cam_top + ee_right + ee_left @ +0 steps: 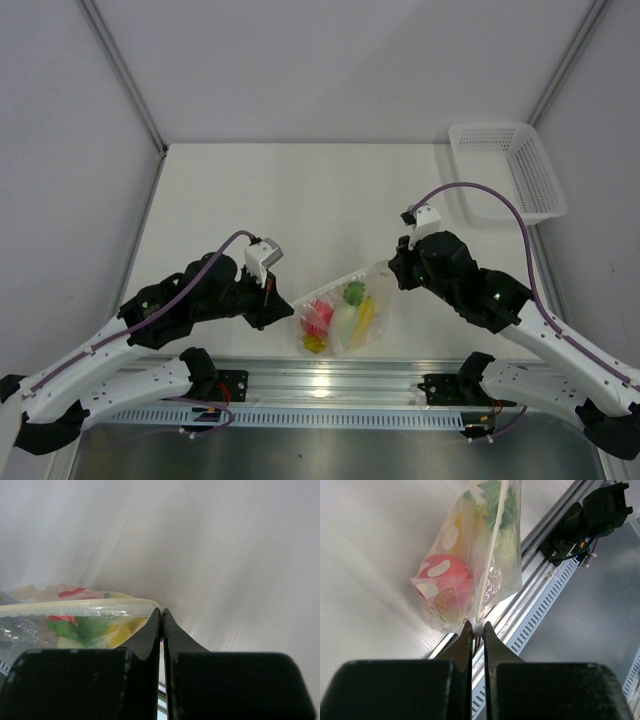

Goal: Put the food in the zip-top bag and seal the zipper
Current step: Zip the zipper food storage bag at the center of the board.

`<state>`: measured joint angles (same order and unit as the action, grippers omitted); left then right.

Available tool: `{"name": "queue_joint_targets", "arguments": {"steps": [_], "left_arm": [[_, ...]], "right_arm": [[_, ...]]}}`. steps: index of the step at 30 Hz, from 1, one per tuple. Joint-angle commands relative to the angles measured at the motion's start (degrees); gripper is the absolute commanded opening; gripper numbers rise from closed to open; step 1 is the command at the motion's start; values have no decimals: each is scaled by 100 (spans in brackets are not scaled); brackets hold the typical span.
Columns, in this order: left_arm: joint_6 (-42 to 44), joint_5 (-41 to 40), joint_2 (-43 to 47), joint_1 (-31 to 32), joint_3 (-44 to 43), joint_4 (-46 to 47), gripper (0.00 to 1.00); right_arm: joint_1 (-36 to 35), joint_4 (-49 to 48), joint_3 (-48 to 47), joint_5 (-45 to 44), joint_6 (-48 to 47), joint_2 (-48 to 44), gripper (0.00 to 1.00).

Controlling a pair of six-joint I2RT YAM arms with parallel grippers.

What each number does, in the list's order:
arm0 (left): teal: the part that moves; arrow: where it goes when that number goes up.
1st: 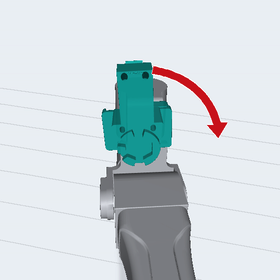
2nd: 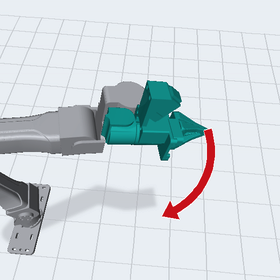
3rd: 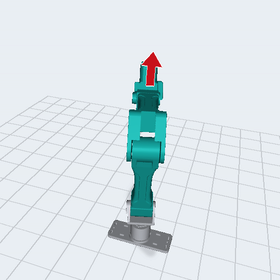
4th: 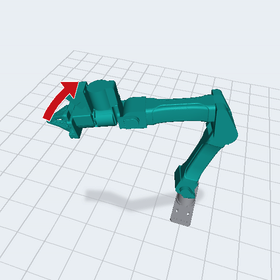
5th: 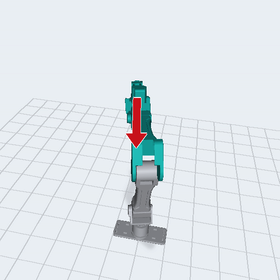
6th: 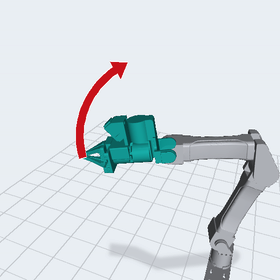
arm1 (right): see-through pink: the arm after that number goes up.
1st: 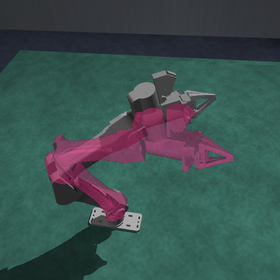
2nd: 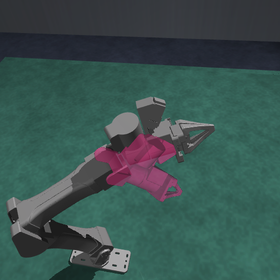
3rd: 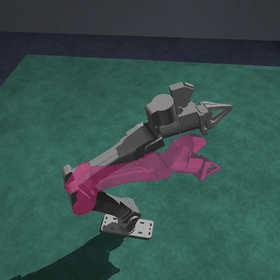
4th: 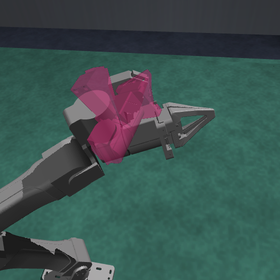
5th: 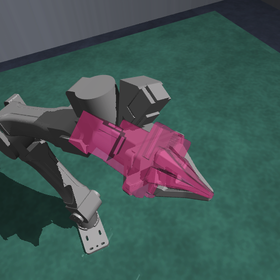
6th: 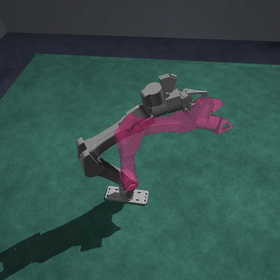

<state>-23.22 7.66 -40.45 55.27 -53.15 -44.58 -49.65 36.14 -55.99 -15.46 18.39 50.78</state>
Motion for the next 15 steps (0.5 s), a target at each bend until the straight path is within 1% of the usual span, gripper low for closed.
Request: {"name": "queue_joint_targets", "arguments": {"steps": [1,9,15], "left_arm": [[-121,-63,160,19,32,-315,1],[-174,-81,292,19,120,-394,1],[-226,-142,257,19,138,-332,1]], "right_arm": [[131,42,26,-370,-99,-95,0],[166,34,44,-264,-90,-104,0],[149,-168,131,52,-72,-104,0]]}}
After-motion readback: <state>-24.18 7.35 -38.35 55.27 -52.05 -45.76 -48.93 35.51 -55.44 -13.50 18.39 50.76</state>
